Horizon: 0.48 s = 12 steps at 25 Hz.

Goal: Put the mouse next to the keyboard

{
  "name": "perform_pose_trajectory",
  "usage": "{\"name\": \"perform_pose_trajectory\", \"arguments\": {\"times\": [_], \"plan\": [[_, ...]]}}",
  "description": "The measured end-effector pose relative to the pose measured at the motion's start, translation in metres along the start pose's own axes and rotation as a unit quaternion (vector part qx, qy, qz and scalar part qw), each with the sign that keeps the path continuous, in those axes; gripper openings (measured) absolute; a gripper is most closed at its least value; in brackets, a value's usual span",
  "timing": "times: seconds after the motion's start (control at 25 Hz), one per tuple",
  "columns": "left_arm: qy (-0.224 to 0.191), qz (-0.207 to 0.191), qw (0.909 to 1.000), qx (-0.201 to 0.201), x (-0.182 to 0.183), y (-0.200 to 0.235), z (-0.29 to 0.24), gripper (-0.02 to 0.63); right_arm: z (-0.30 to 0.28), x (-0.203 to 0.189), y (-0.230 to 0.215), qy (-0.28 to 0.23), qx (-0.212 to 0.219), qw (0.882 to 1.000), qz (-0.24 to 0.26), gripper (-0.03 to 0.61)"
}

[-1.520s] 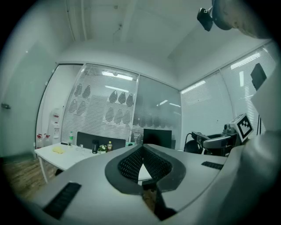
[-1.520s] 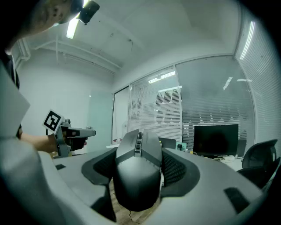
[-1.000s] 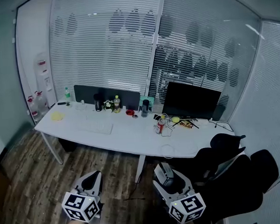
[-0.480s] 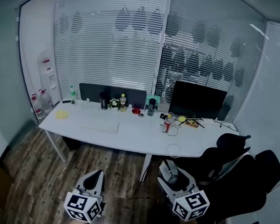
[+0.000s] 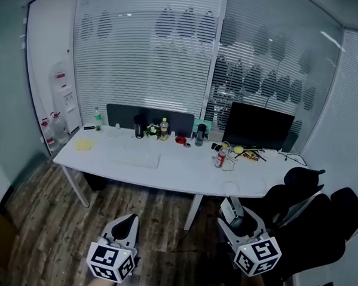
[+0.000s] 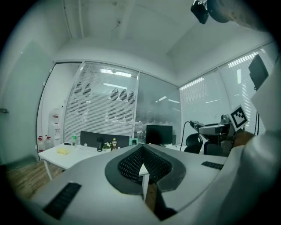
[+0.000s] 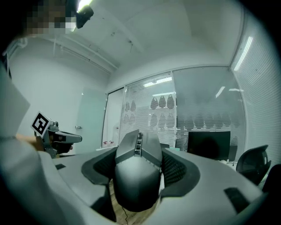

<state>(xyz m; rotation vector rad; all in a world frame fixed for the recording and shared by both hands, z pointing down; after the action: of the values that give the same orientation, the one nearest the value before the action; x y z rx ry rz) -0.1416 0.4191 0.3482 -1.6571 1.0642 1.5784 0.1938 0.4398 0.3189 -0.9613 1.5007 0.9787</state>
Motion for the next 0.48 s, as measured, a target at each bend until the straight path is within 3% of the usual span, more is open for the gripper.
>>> {"name": "perform_pose_trajectory", "arguments": {"times": [0.48], "plan": [[0.01, 0.008, 0.9998, 0.012, -0.011, 0.057, -0.026, 0.028, -0.058, -0.005, 0.004, 0.003, -0.017, 1.0, -0.019, 0.296]]}}
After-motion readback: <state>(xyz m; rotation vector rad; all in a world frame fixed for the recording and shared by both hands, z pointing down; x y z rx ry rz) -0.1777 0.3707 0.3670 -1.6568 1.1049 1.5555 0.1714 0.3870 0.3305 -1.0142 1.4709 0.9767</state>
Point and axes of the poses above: the fingertips, and each gripper's own axes: z backward along the fingers, y to its left, x out of its top, the point moved 9 cm from there along z, backward along the fingers, and after that the axes turned 1 degree about z, right-handed, at the moved point
